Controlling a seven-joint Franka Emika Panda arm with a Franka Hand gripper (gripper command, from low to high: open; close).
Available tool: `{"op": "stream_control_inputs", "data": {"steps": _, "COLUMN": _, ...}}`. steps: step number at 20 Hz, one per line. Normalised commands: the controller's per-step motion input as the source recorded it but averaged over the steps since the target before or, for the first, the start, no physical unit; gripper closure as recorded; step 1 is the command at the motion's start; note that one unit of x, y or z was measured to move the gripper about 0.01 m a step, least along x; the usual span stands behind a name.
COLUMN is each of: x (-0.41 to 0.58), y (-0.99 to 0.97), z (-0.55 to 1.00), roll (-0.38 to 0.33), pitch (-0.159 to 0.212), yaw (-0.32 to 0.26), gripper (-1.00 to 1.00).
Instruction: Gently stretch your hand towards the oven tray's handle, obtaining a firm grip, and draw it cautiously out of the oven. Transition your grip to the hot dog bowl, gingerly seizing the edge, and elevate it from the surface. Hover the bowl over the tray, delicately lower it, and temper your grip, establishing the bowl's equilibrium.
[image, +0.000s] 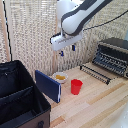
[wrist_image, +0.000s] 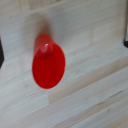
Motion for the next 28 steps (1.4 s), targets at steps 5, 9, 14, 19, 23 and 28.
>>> {"op": "stream_control_inputs", "data": {"steps": 5, "x": 0.007, "y": -0.17, "z": 0.00, "roll": -0.348, "pitch": -0.001, "yaw": 0.110, "gripper": -1.00}}
{"op": "stream_control_inputs", "data": {"steps": 9, "x": 0.009, "y": -0.14, "z": 0.00, "roll": -0.344, "pitch": 0.000, "yaw": 0.117, "gripper": -1.00}}
{"op": "stream_control_inputs", "data": {"steps": 14, "x": 0.050, "y": -0.13, "z": 0.00, "roll": -0.327, "pitch": 0.000, "yaw": 0.095, "gripper": -1.00}}
{"op": "stream_control_inputs", "data": {"steps": 19, "x": 0.117, "y": -0.13, "z": 0.00, "roll": -0.308, "pitch": -0.004, "yaw": 0.106, "gripper": -1.00}}
{"op": "stream_control_inputs", "data": {"steps": 23, "x": 0.161, "y": -0.21, "z": -0.05, "roll": -0.293, "pitch": -0.013, "yaw": 0.089, "gripper": -1.00}}
{"op": "stream_control_inputs", "data": {"steps": 28, "x": 0.208, "y": -0.28, "z": -0.14, "roll": -0.260, "pitch": -0.019, "yaw": 0.078, "gripper": -1.00}}
